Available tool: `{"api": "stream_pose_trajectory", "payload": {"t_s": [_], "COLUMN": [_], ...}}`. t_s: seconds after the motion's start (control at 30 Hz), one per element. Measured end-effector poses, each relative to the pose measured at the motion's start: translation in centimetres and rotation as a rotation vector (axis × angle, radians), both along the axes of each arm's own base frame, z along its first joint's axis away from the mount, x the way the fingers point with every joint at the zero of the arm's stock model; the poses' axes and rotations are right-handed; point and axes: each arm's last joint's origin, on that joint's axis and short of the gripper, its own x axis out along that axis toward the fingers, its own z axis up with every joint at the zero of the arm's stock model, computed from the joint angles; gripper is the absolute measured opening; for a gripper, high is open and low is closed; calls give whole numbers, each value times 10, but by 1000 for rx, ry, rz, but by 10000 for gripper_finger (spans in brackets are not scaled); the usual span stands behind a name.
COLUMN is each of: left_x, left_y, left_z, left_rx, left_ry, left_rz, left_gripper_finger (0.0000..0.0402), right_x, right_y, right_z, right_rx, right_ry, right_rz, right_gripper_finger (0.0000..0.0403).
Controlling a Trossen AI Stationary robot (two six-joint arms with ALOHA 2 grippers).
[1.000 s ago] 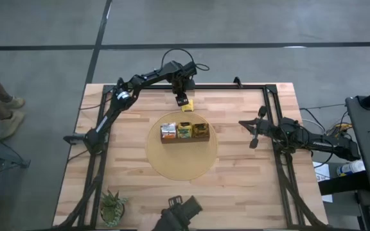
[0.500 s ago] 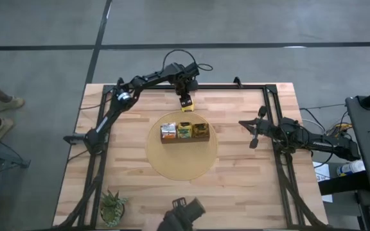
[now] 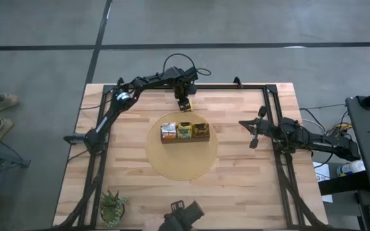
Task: Pick & Place Tea
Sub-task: Put the yellow tea bag into the wooden organizer
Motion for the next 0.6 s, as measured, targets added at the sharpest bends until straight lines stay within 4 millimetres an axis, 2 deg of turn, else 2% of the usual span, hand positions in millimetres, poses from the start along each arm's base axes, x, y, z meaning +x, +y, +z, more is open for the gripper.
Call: {"api": "stream_pose_trajectory", "payload": {"t_s": [0.13,0.33,0.43,0.6], "left_x": [3,5,6,7], "left_y": [-4,-7,-7,-11], "left_z": [-1,1,4,19], "left_rx": [28,67,71,122], "left_ry": [16,44,46,122], "left_rz": [-21,-47,-51,-46], "left_gripper_finger": [120,15,9,3], "right_x": [0,0,0,0], "right_y": [0,0,0,0], "right_z": [0,0,0,0], "right_rx": [0,0,0,0], "right_ry": [0,0,0,0], "right_rz": [0,0,0,0], "right_gripper_finger": [9,9,9,9]}}
